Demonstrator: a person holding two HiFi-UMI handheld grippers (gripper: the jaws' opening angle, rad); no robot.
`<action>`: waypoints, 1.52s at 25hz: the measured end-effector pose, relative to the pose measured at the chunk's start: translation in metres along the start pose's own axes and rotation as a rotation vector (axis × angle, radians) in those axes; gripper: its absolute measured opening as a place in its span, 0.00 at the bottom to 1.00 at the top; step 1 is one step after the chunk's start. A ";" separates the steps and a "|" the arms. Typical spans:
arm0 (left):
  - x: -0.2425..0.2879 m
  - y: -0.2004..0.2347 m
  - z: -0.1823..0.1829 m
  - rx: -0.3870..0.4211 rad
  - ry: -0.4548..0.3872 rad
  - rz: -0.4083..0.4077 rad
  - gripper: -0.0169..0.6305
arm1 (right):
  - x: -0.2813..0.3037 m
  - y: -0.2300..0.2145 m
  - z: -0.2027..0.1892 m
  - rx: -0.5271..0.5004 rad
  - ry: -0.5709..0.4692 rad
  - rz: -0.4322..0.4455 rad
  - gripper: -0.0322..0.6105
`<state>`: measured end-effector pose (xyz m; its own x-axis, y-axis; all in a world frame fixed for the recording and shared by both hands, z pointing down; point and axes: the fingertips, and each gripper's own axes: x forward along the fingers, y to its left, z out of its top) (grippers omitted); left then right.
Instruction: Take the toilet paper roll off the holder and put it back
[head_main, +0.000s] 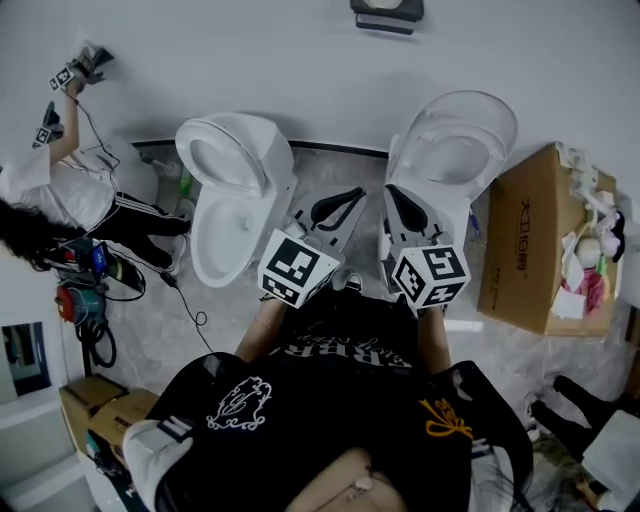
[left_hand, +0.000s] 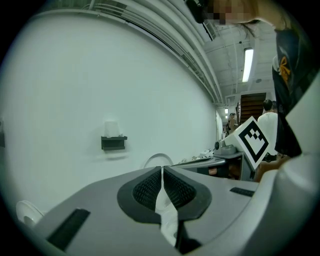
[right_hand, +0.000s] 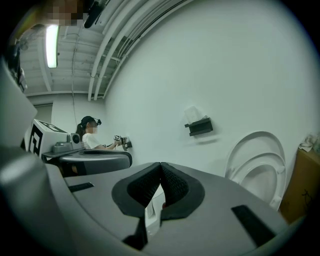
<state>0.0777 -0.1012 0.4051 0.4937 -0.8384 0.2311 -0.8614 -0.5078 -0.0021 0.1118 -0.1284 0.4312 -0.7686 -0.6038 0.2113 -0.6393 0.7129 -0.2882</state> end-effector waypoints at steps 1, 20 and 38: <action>0.001 0.002 -0.001 0.001 0.003 -0.001 0.07 | 0.003 -0.002 -0.001 0.003 0.004 -0.004 0.07; 0.066 0.151 0.021 0.072 -0.025 -0.126 0.07 | 0.139 -0.033 0.046 -0.001 -0.034 -0.132 0.08; 0.110 0.265 0.042 0.061 -0.061 -0.248 0.07 | 0.277 -0.108 0.182 -0.134 -0.215 -0.234 0.29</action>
<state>-0.0911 -0.3359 0.3890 0.6970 -0.6960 0.1724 -0.7051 -0.7090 -0.0121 -0.0278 -0.4372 0.3506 -0.5878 -0.8074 0.0515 -0.8058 0.5786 -0.1265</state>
